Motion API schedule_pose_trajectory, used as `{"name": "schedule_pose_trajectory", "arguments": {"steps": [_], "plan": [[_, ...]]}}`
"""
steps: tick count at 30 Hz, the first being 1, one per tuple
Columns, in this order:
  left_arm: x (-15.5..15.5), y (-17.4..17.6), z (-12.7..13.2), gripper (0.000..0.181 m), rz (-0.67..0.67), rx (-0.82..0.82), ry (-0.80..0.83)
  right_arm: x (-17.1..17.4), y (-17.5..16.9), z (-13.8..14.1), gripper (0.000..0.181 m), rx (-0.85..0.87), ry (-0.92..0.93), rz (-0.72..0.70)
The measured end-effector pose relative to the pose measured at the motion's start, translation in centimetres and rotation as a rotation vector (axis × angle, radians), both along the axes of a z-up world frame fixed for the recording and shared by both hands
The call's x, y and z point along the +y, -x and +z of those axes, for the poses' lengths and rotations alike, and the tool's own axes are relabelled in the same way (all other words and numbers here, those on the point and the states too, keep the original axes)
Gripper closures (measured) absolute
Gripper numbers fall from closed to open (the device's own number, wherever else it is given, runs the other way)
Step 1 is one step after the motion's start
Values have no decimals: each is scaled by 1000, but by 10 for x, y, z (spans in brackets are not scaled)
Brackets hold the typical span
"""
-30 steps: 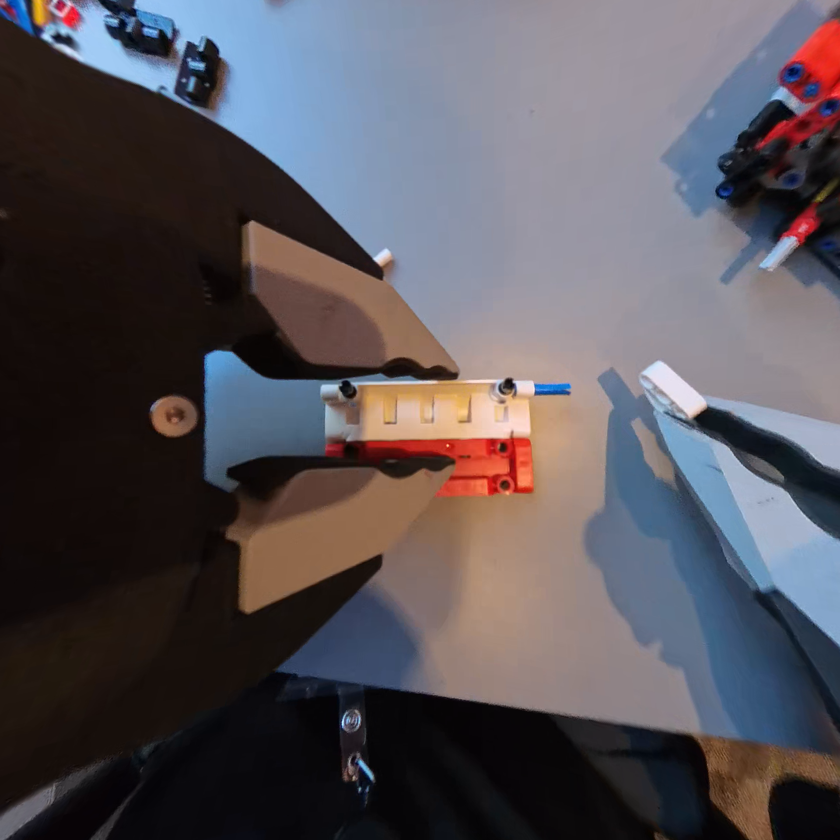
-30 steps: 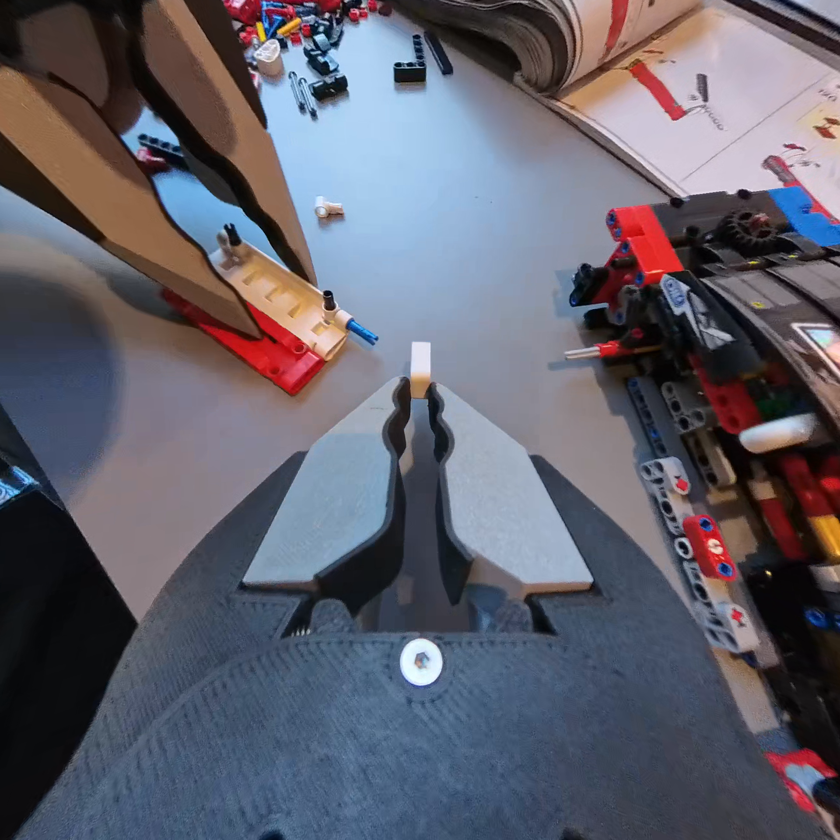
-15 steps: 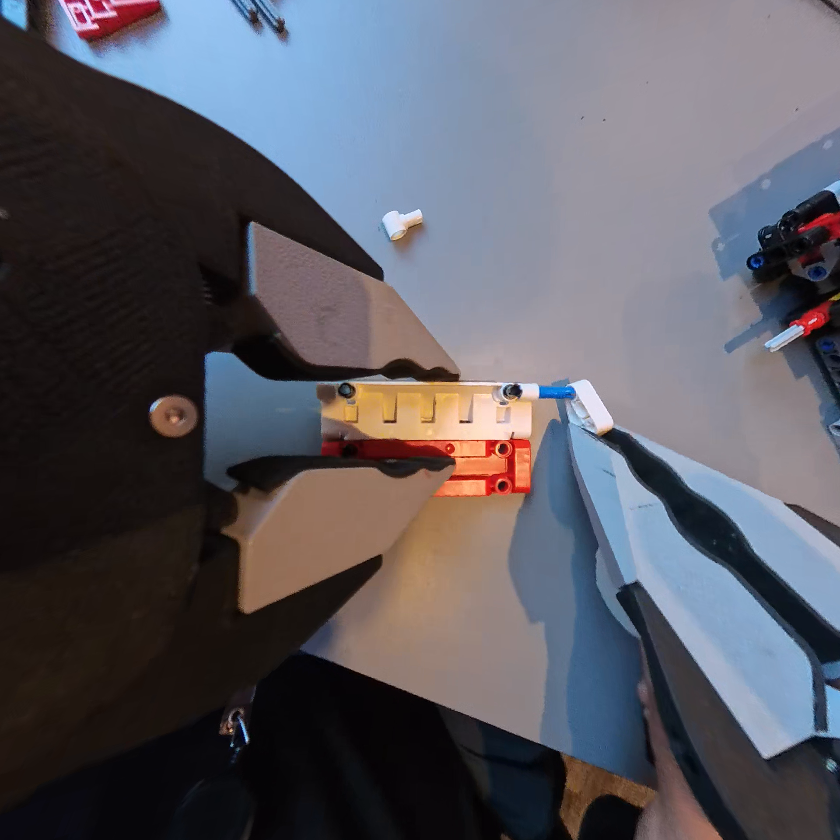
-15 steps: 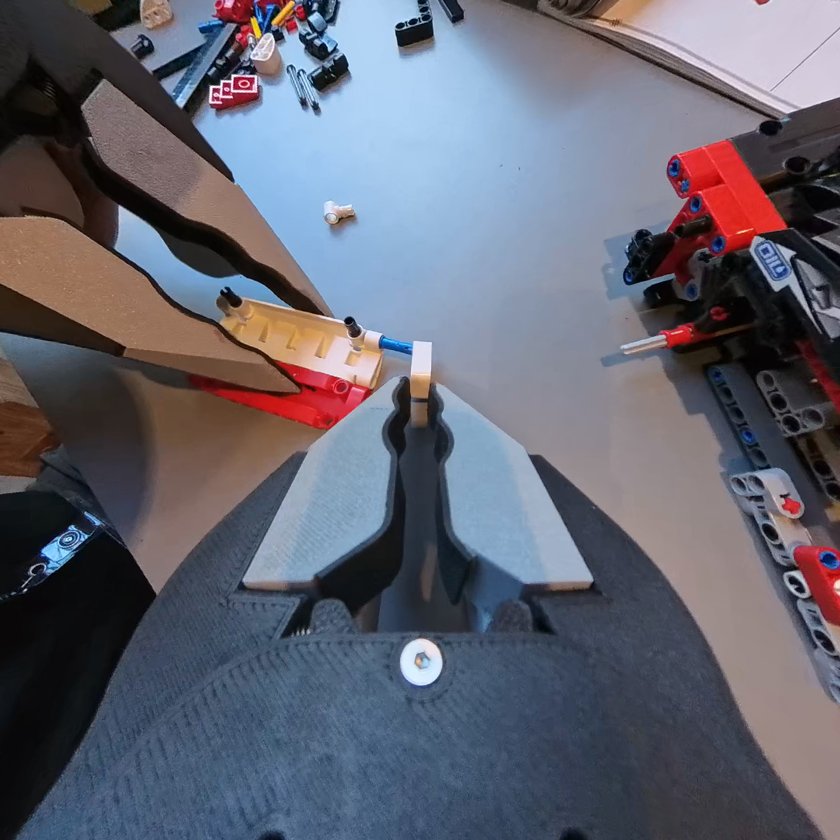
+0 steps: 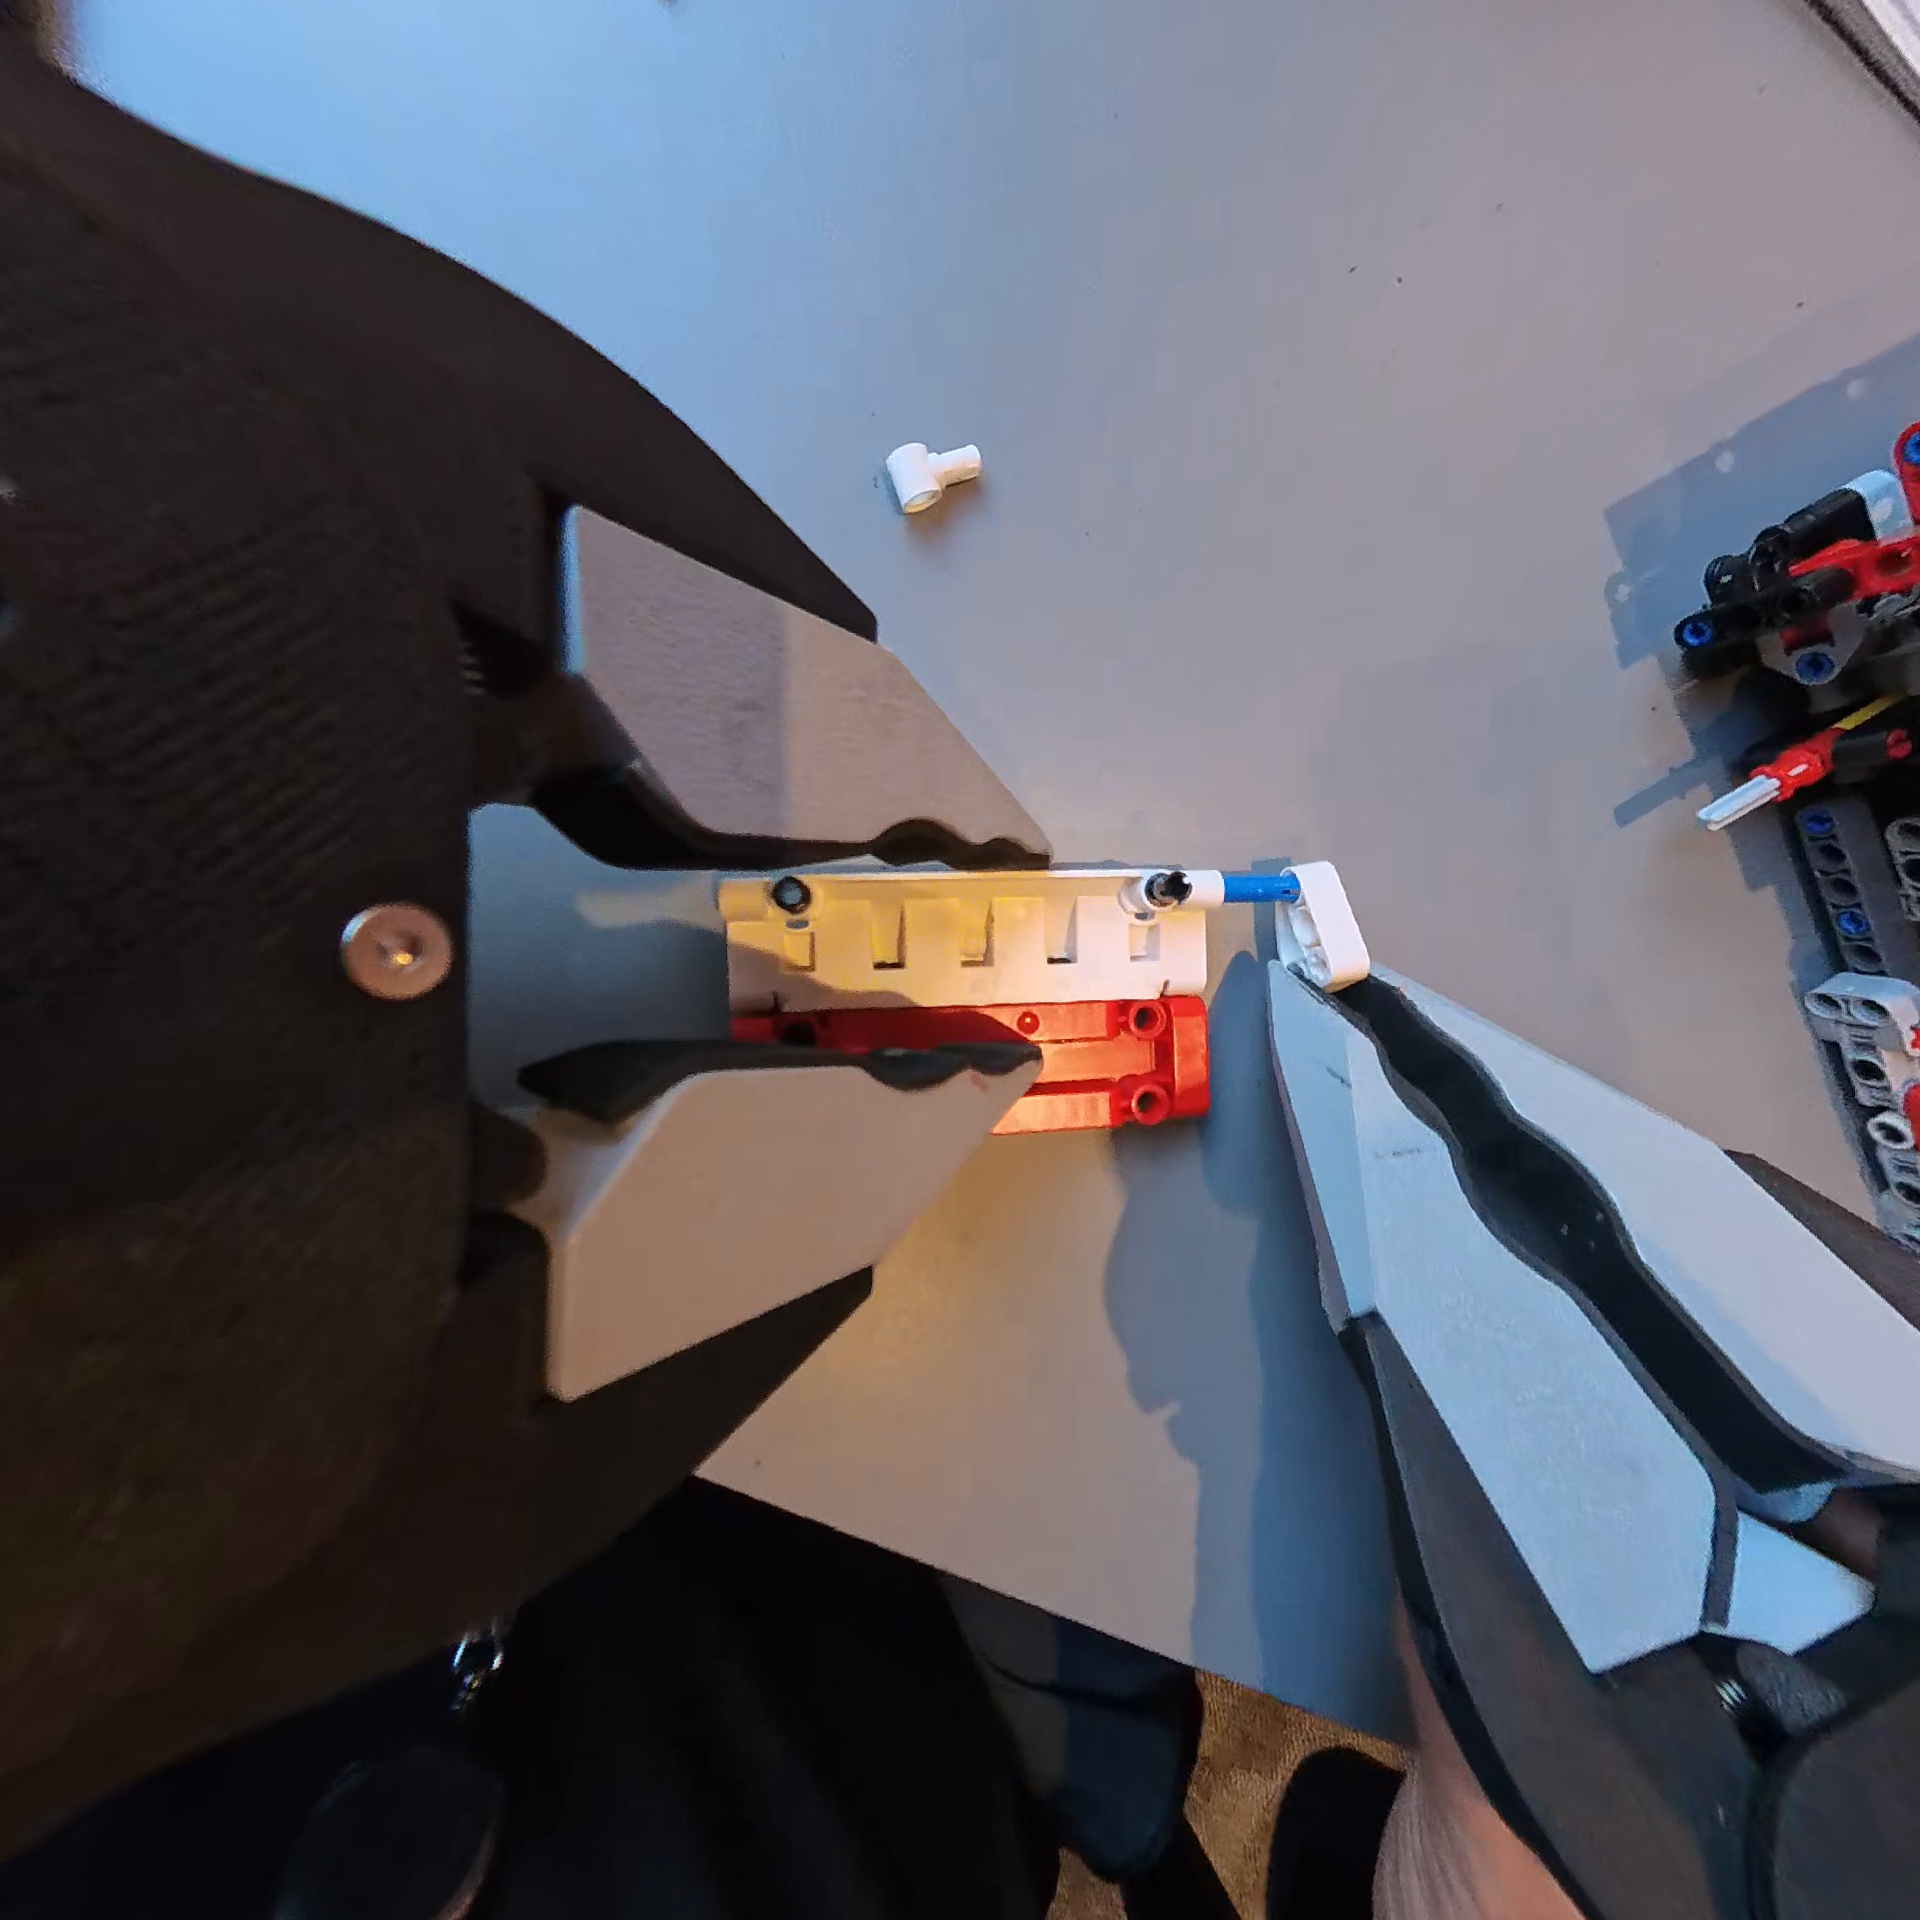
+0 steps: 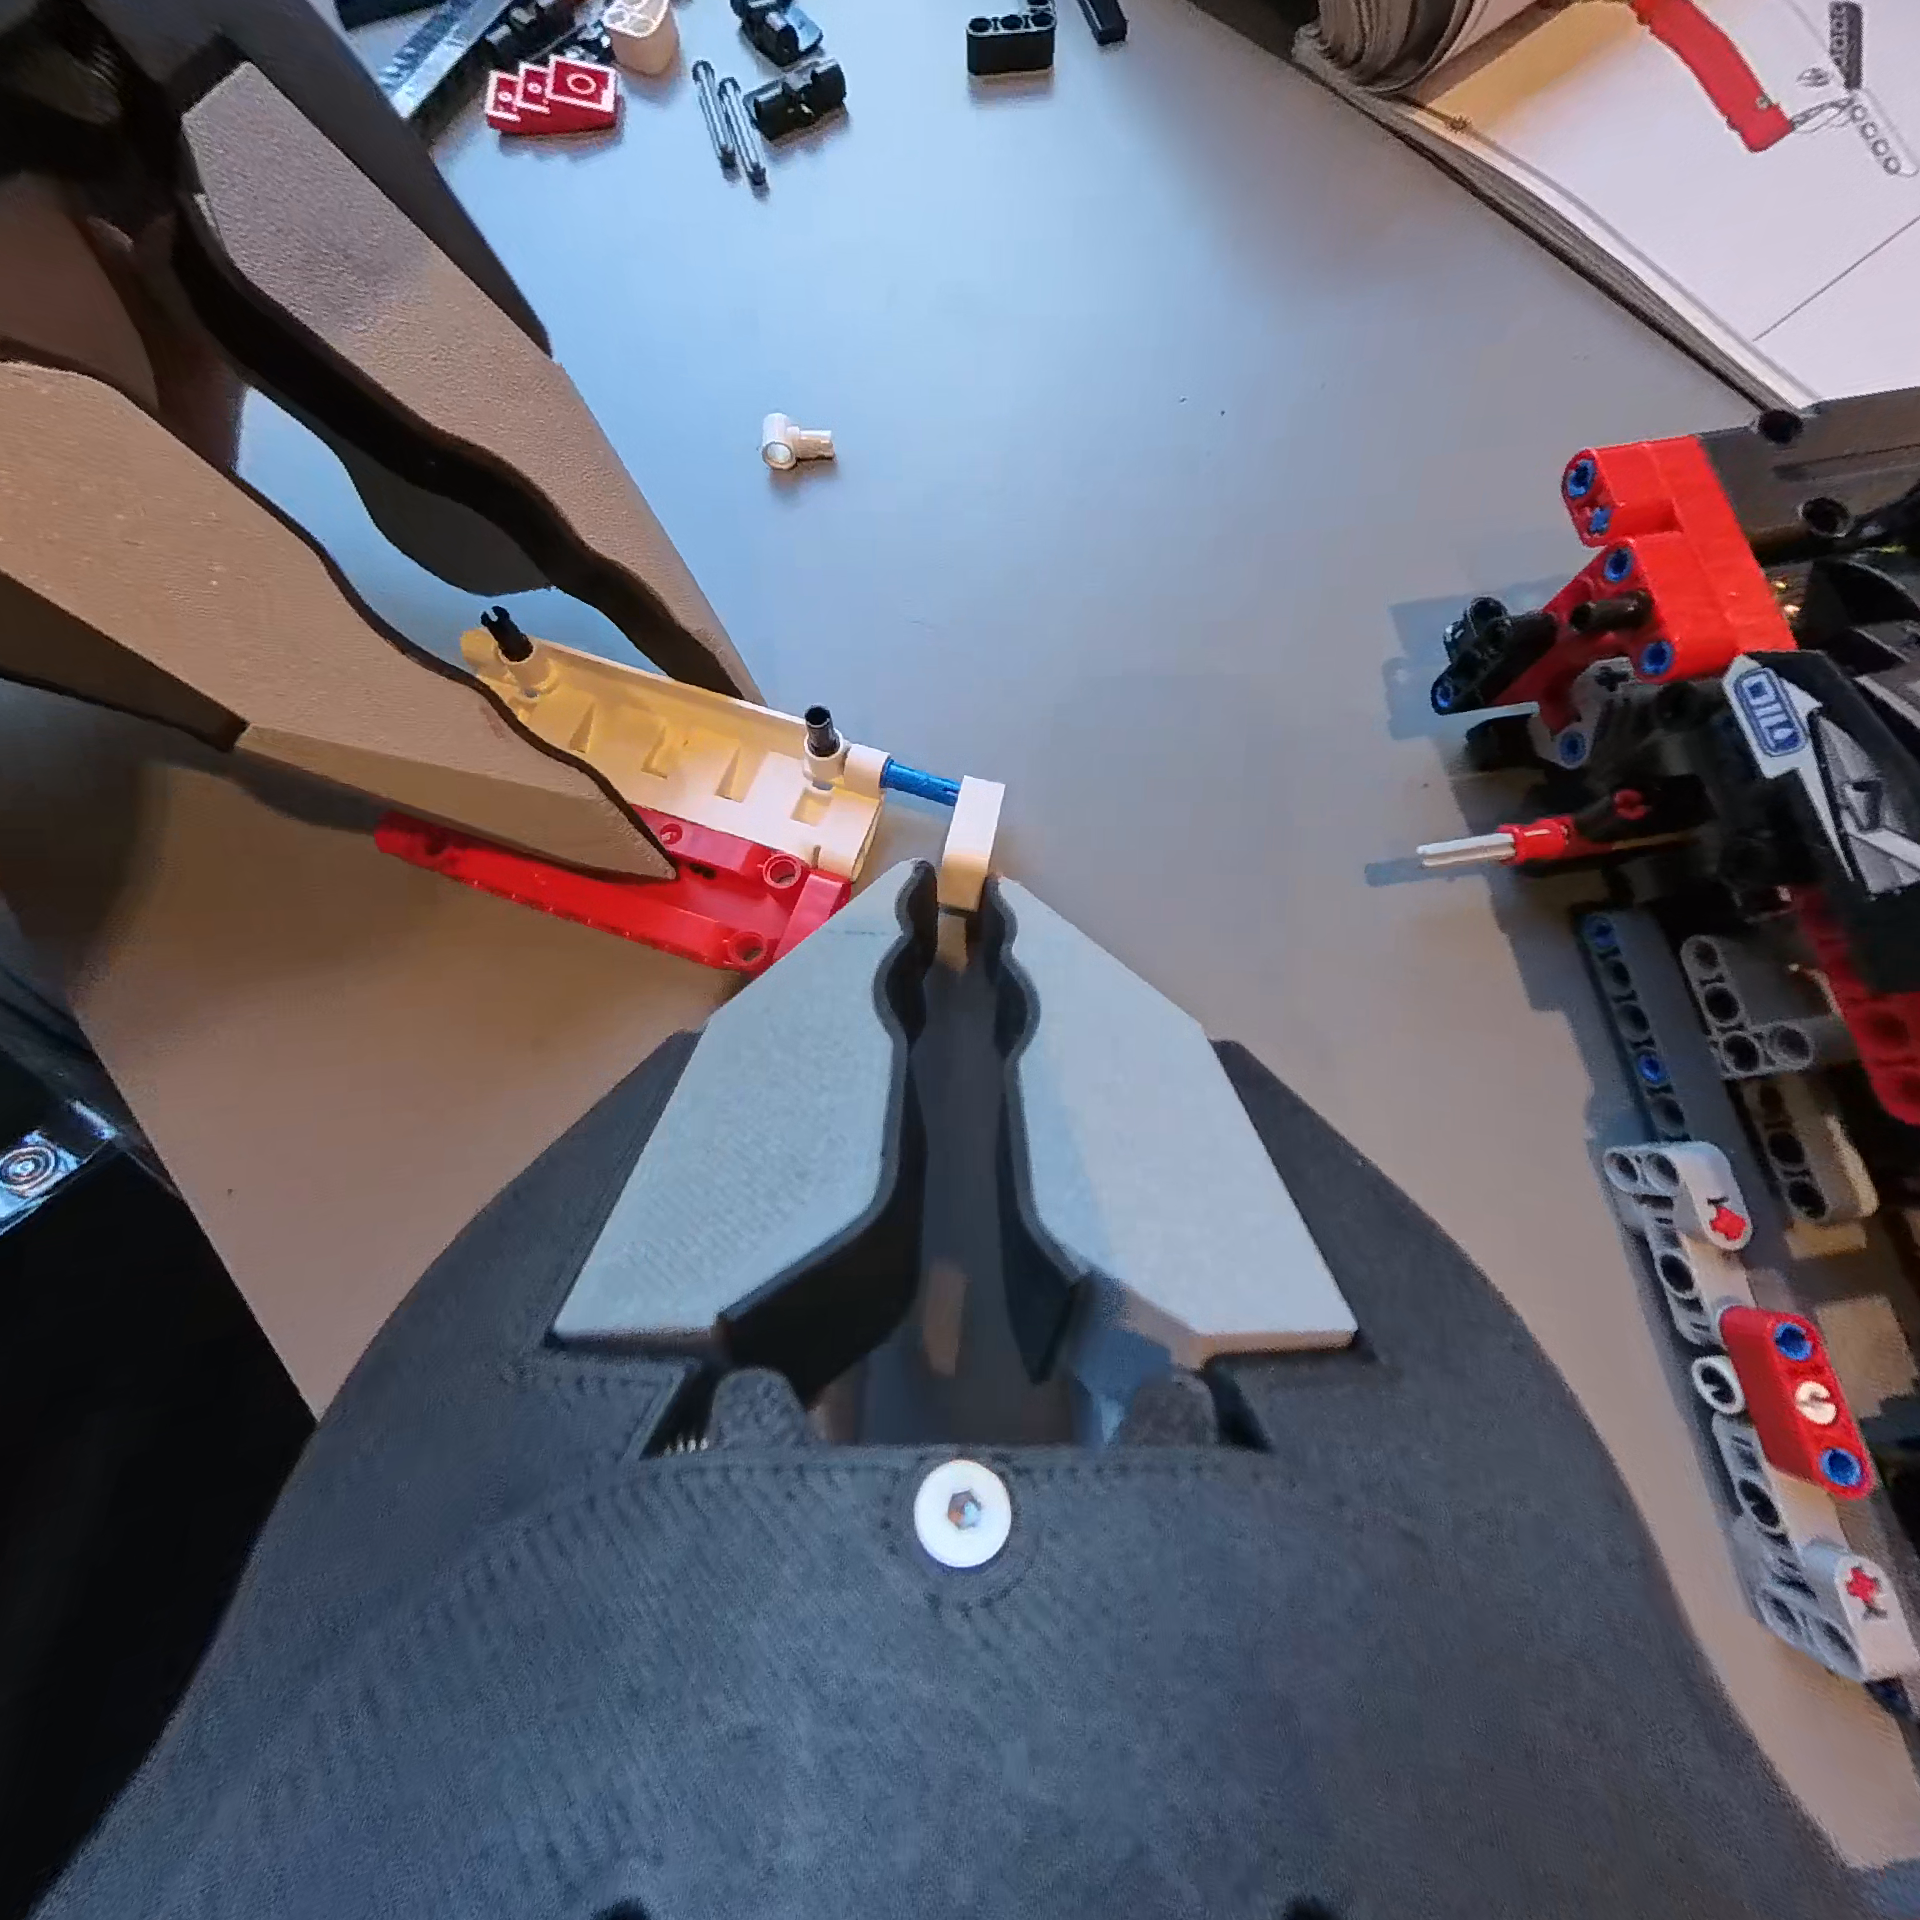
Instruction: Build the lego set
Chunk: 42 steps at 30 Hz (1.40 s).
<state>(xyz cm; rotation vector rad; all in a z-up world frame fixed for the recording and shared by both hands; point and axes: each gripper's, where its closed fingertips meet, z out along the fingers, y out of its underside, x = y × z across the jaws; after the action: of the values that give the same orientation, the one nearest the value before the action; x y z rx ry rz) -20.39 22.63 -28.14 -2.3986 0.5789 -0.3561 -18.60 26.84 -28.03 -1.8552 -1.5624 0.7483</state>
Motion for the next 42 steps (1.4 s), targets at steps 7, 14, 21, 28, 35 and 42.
{"name": "schedule_pose_trajectory", "arguments": {"steps": [7, 14, 21, 28, 35, 42], "plan": [[0, 0, 0, 151, 1, -19, -18, -1, 0, -1, 175, -5, -2, 63], [0, -2, 1, 151, 8, -44, -49, -2, 1, -2, 175, -11, -2, 120], [0, -2, 1, 151, 10, -76, -56, -2, 1, -2, 174, -9, 4, 176], [0, -2, 1, 151, 6, -87, -50, -3, 1, -2, 174, -10, -16, 221], [-4, -3, 5, 151, -8, -202, 17, -2, 0, -3, 175, -14, -37, 223], [2, 3, 15, 159, 21, -279, 5, -3, -1, -3, 175, -17, -51, 200]]}}
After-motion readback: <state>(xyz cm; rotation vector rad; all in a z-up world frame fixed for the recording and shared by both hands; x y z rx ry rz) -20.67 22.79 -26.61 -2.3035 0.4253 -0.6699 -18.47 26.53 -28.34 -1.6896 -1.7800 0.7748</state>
